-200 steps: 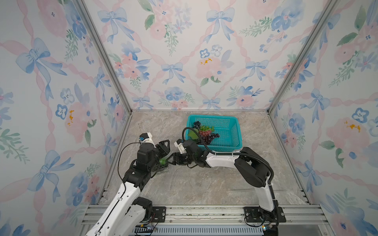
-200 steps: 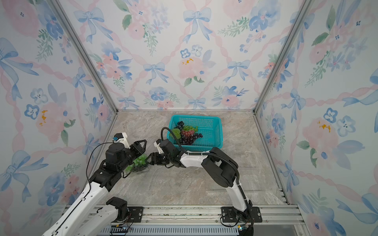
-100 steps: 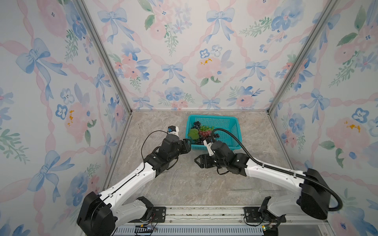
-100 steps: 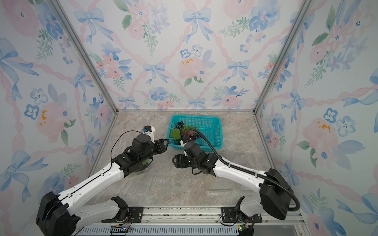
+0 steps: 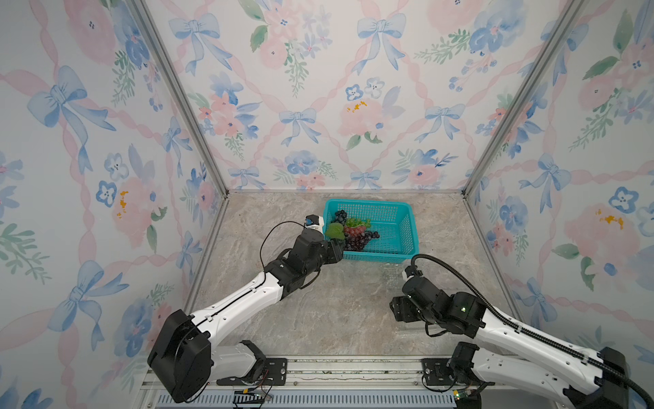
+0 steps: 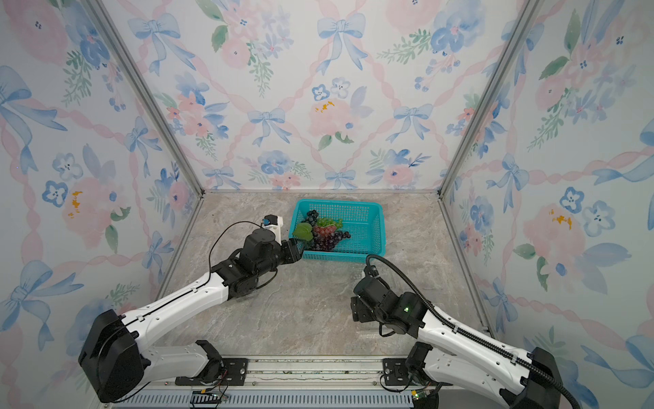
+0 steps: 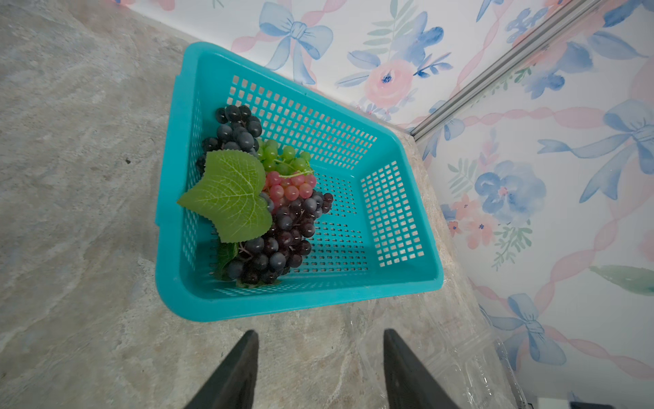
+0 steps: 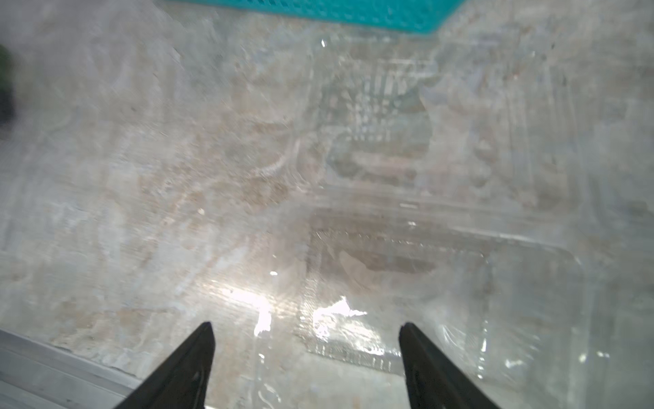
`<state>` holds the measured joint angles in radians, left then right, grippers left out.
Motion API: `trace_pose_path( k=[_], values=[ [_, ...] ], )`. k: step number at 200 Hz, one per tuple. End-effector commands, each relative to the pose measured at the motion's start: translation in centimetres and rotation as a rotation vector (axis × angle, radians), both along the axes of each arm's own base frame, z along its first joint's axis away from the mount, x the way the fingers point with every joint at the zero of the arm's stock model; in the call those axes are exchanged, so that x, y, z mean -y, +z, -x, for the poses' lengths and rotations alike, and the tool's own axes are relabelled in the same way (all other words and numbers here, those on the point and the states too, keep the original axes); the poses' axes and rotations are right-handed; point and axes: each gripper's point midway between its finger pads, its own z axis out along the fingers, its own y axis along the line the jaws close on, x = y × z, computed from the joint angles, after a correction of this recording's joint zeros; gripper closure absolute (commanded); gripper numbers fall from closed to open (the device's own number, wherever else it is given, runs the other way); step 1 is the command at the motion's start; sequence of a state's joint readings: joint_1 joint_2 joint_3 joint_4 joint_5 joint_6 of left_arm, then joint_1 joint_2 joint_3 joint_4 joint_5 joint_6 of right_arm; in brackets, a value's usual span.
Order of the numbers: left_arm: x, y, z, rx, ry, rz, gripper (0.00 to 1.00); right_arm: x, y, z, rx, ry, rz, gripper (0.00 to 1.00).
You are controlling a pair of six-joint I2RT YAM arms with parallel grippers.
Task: Pack grapes into containers
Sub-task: Move the packing box to the center of the board.
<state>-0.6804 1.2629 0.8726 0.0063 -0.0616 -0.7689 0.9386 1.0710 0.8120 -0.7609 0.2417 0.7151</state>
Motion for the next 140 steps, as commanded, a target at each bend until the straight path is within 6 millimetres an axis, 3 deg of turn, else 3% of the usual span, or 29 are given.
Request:
trace_pose_path(
  k=[1, 67, 101, 140],
  values=[
    [0.9, 1.3, -0.3, 0.012, -0.010, 0.043, 0.41, 0.7, -1.8, 0.6, -0.038, -0.019, 0.072, 0.21],
    [2.4, 4.6, -0.6, -0.009, -0.020, 0.179, 0.32, -4.1, -4.6, -0.5, -0.089, 0.052, 0.033, 0.31],
    [3.2, 8.7, -0.3, 0.031, -0.051, 0.263, 0.31, -6.8, -6.0, -1.5, -0.111, 0.083, 0.012, 0.46],
    [2.7, 12.4, 0.4, 0.050, -0.009, 0.374, 0.29, -11.7, -7.2, -2.2, -0.120, 0.152, -0.020, 0.62]
  ],
)
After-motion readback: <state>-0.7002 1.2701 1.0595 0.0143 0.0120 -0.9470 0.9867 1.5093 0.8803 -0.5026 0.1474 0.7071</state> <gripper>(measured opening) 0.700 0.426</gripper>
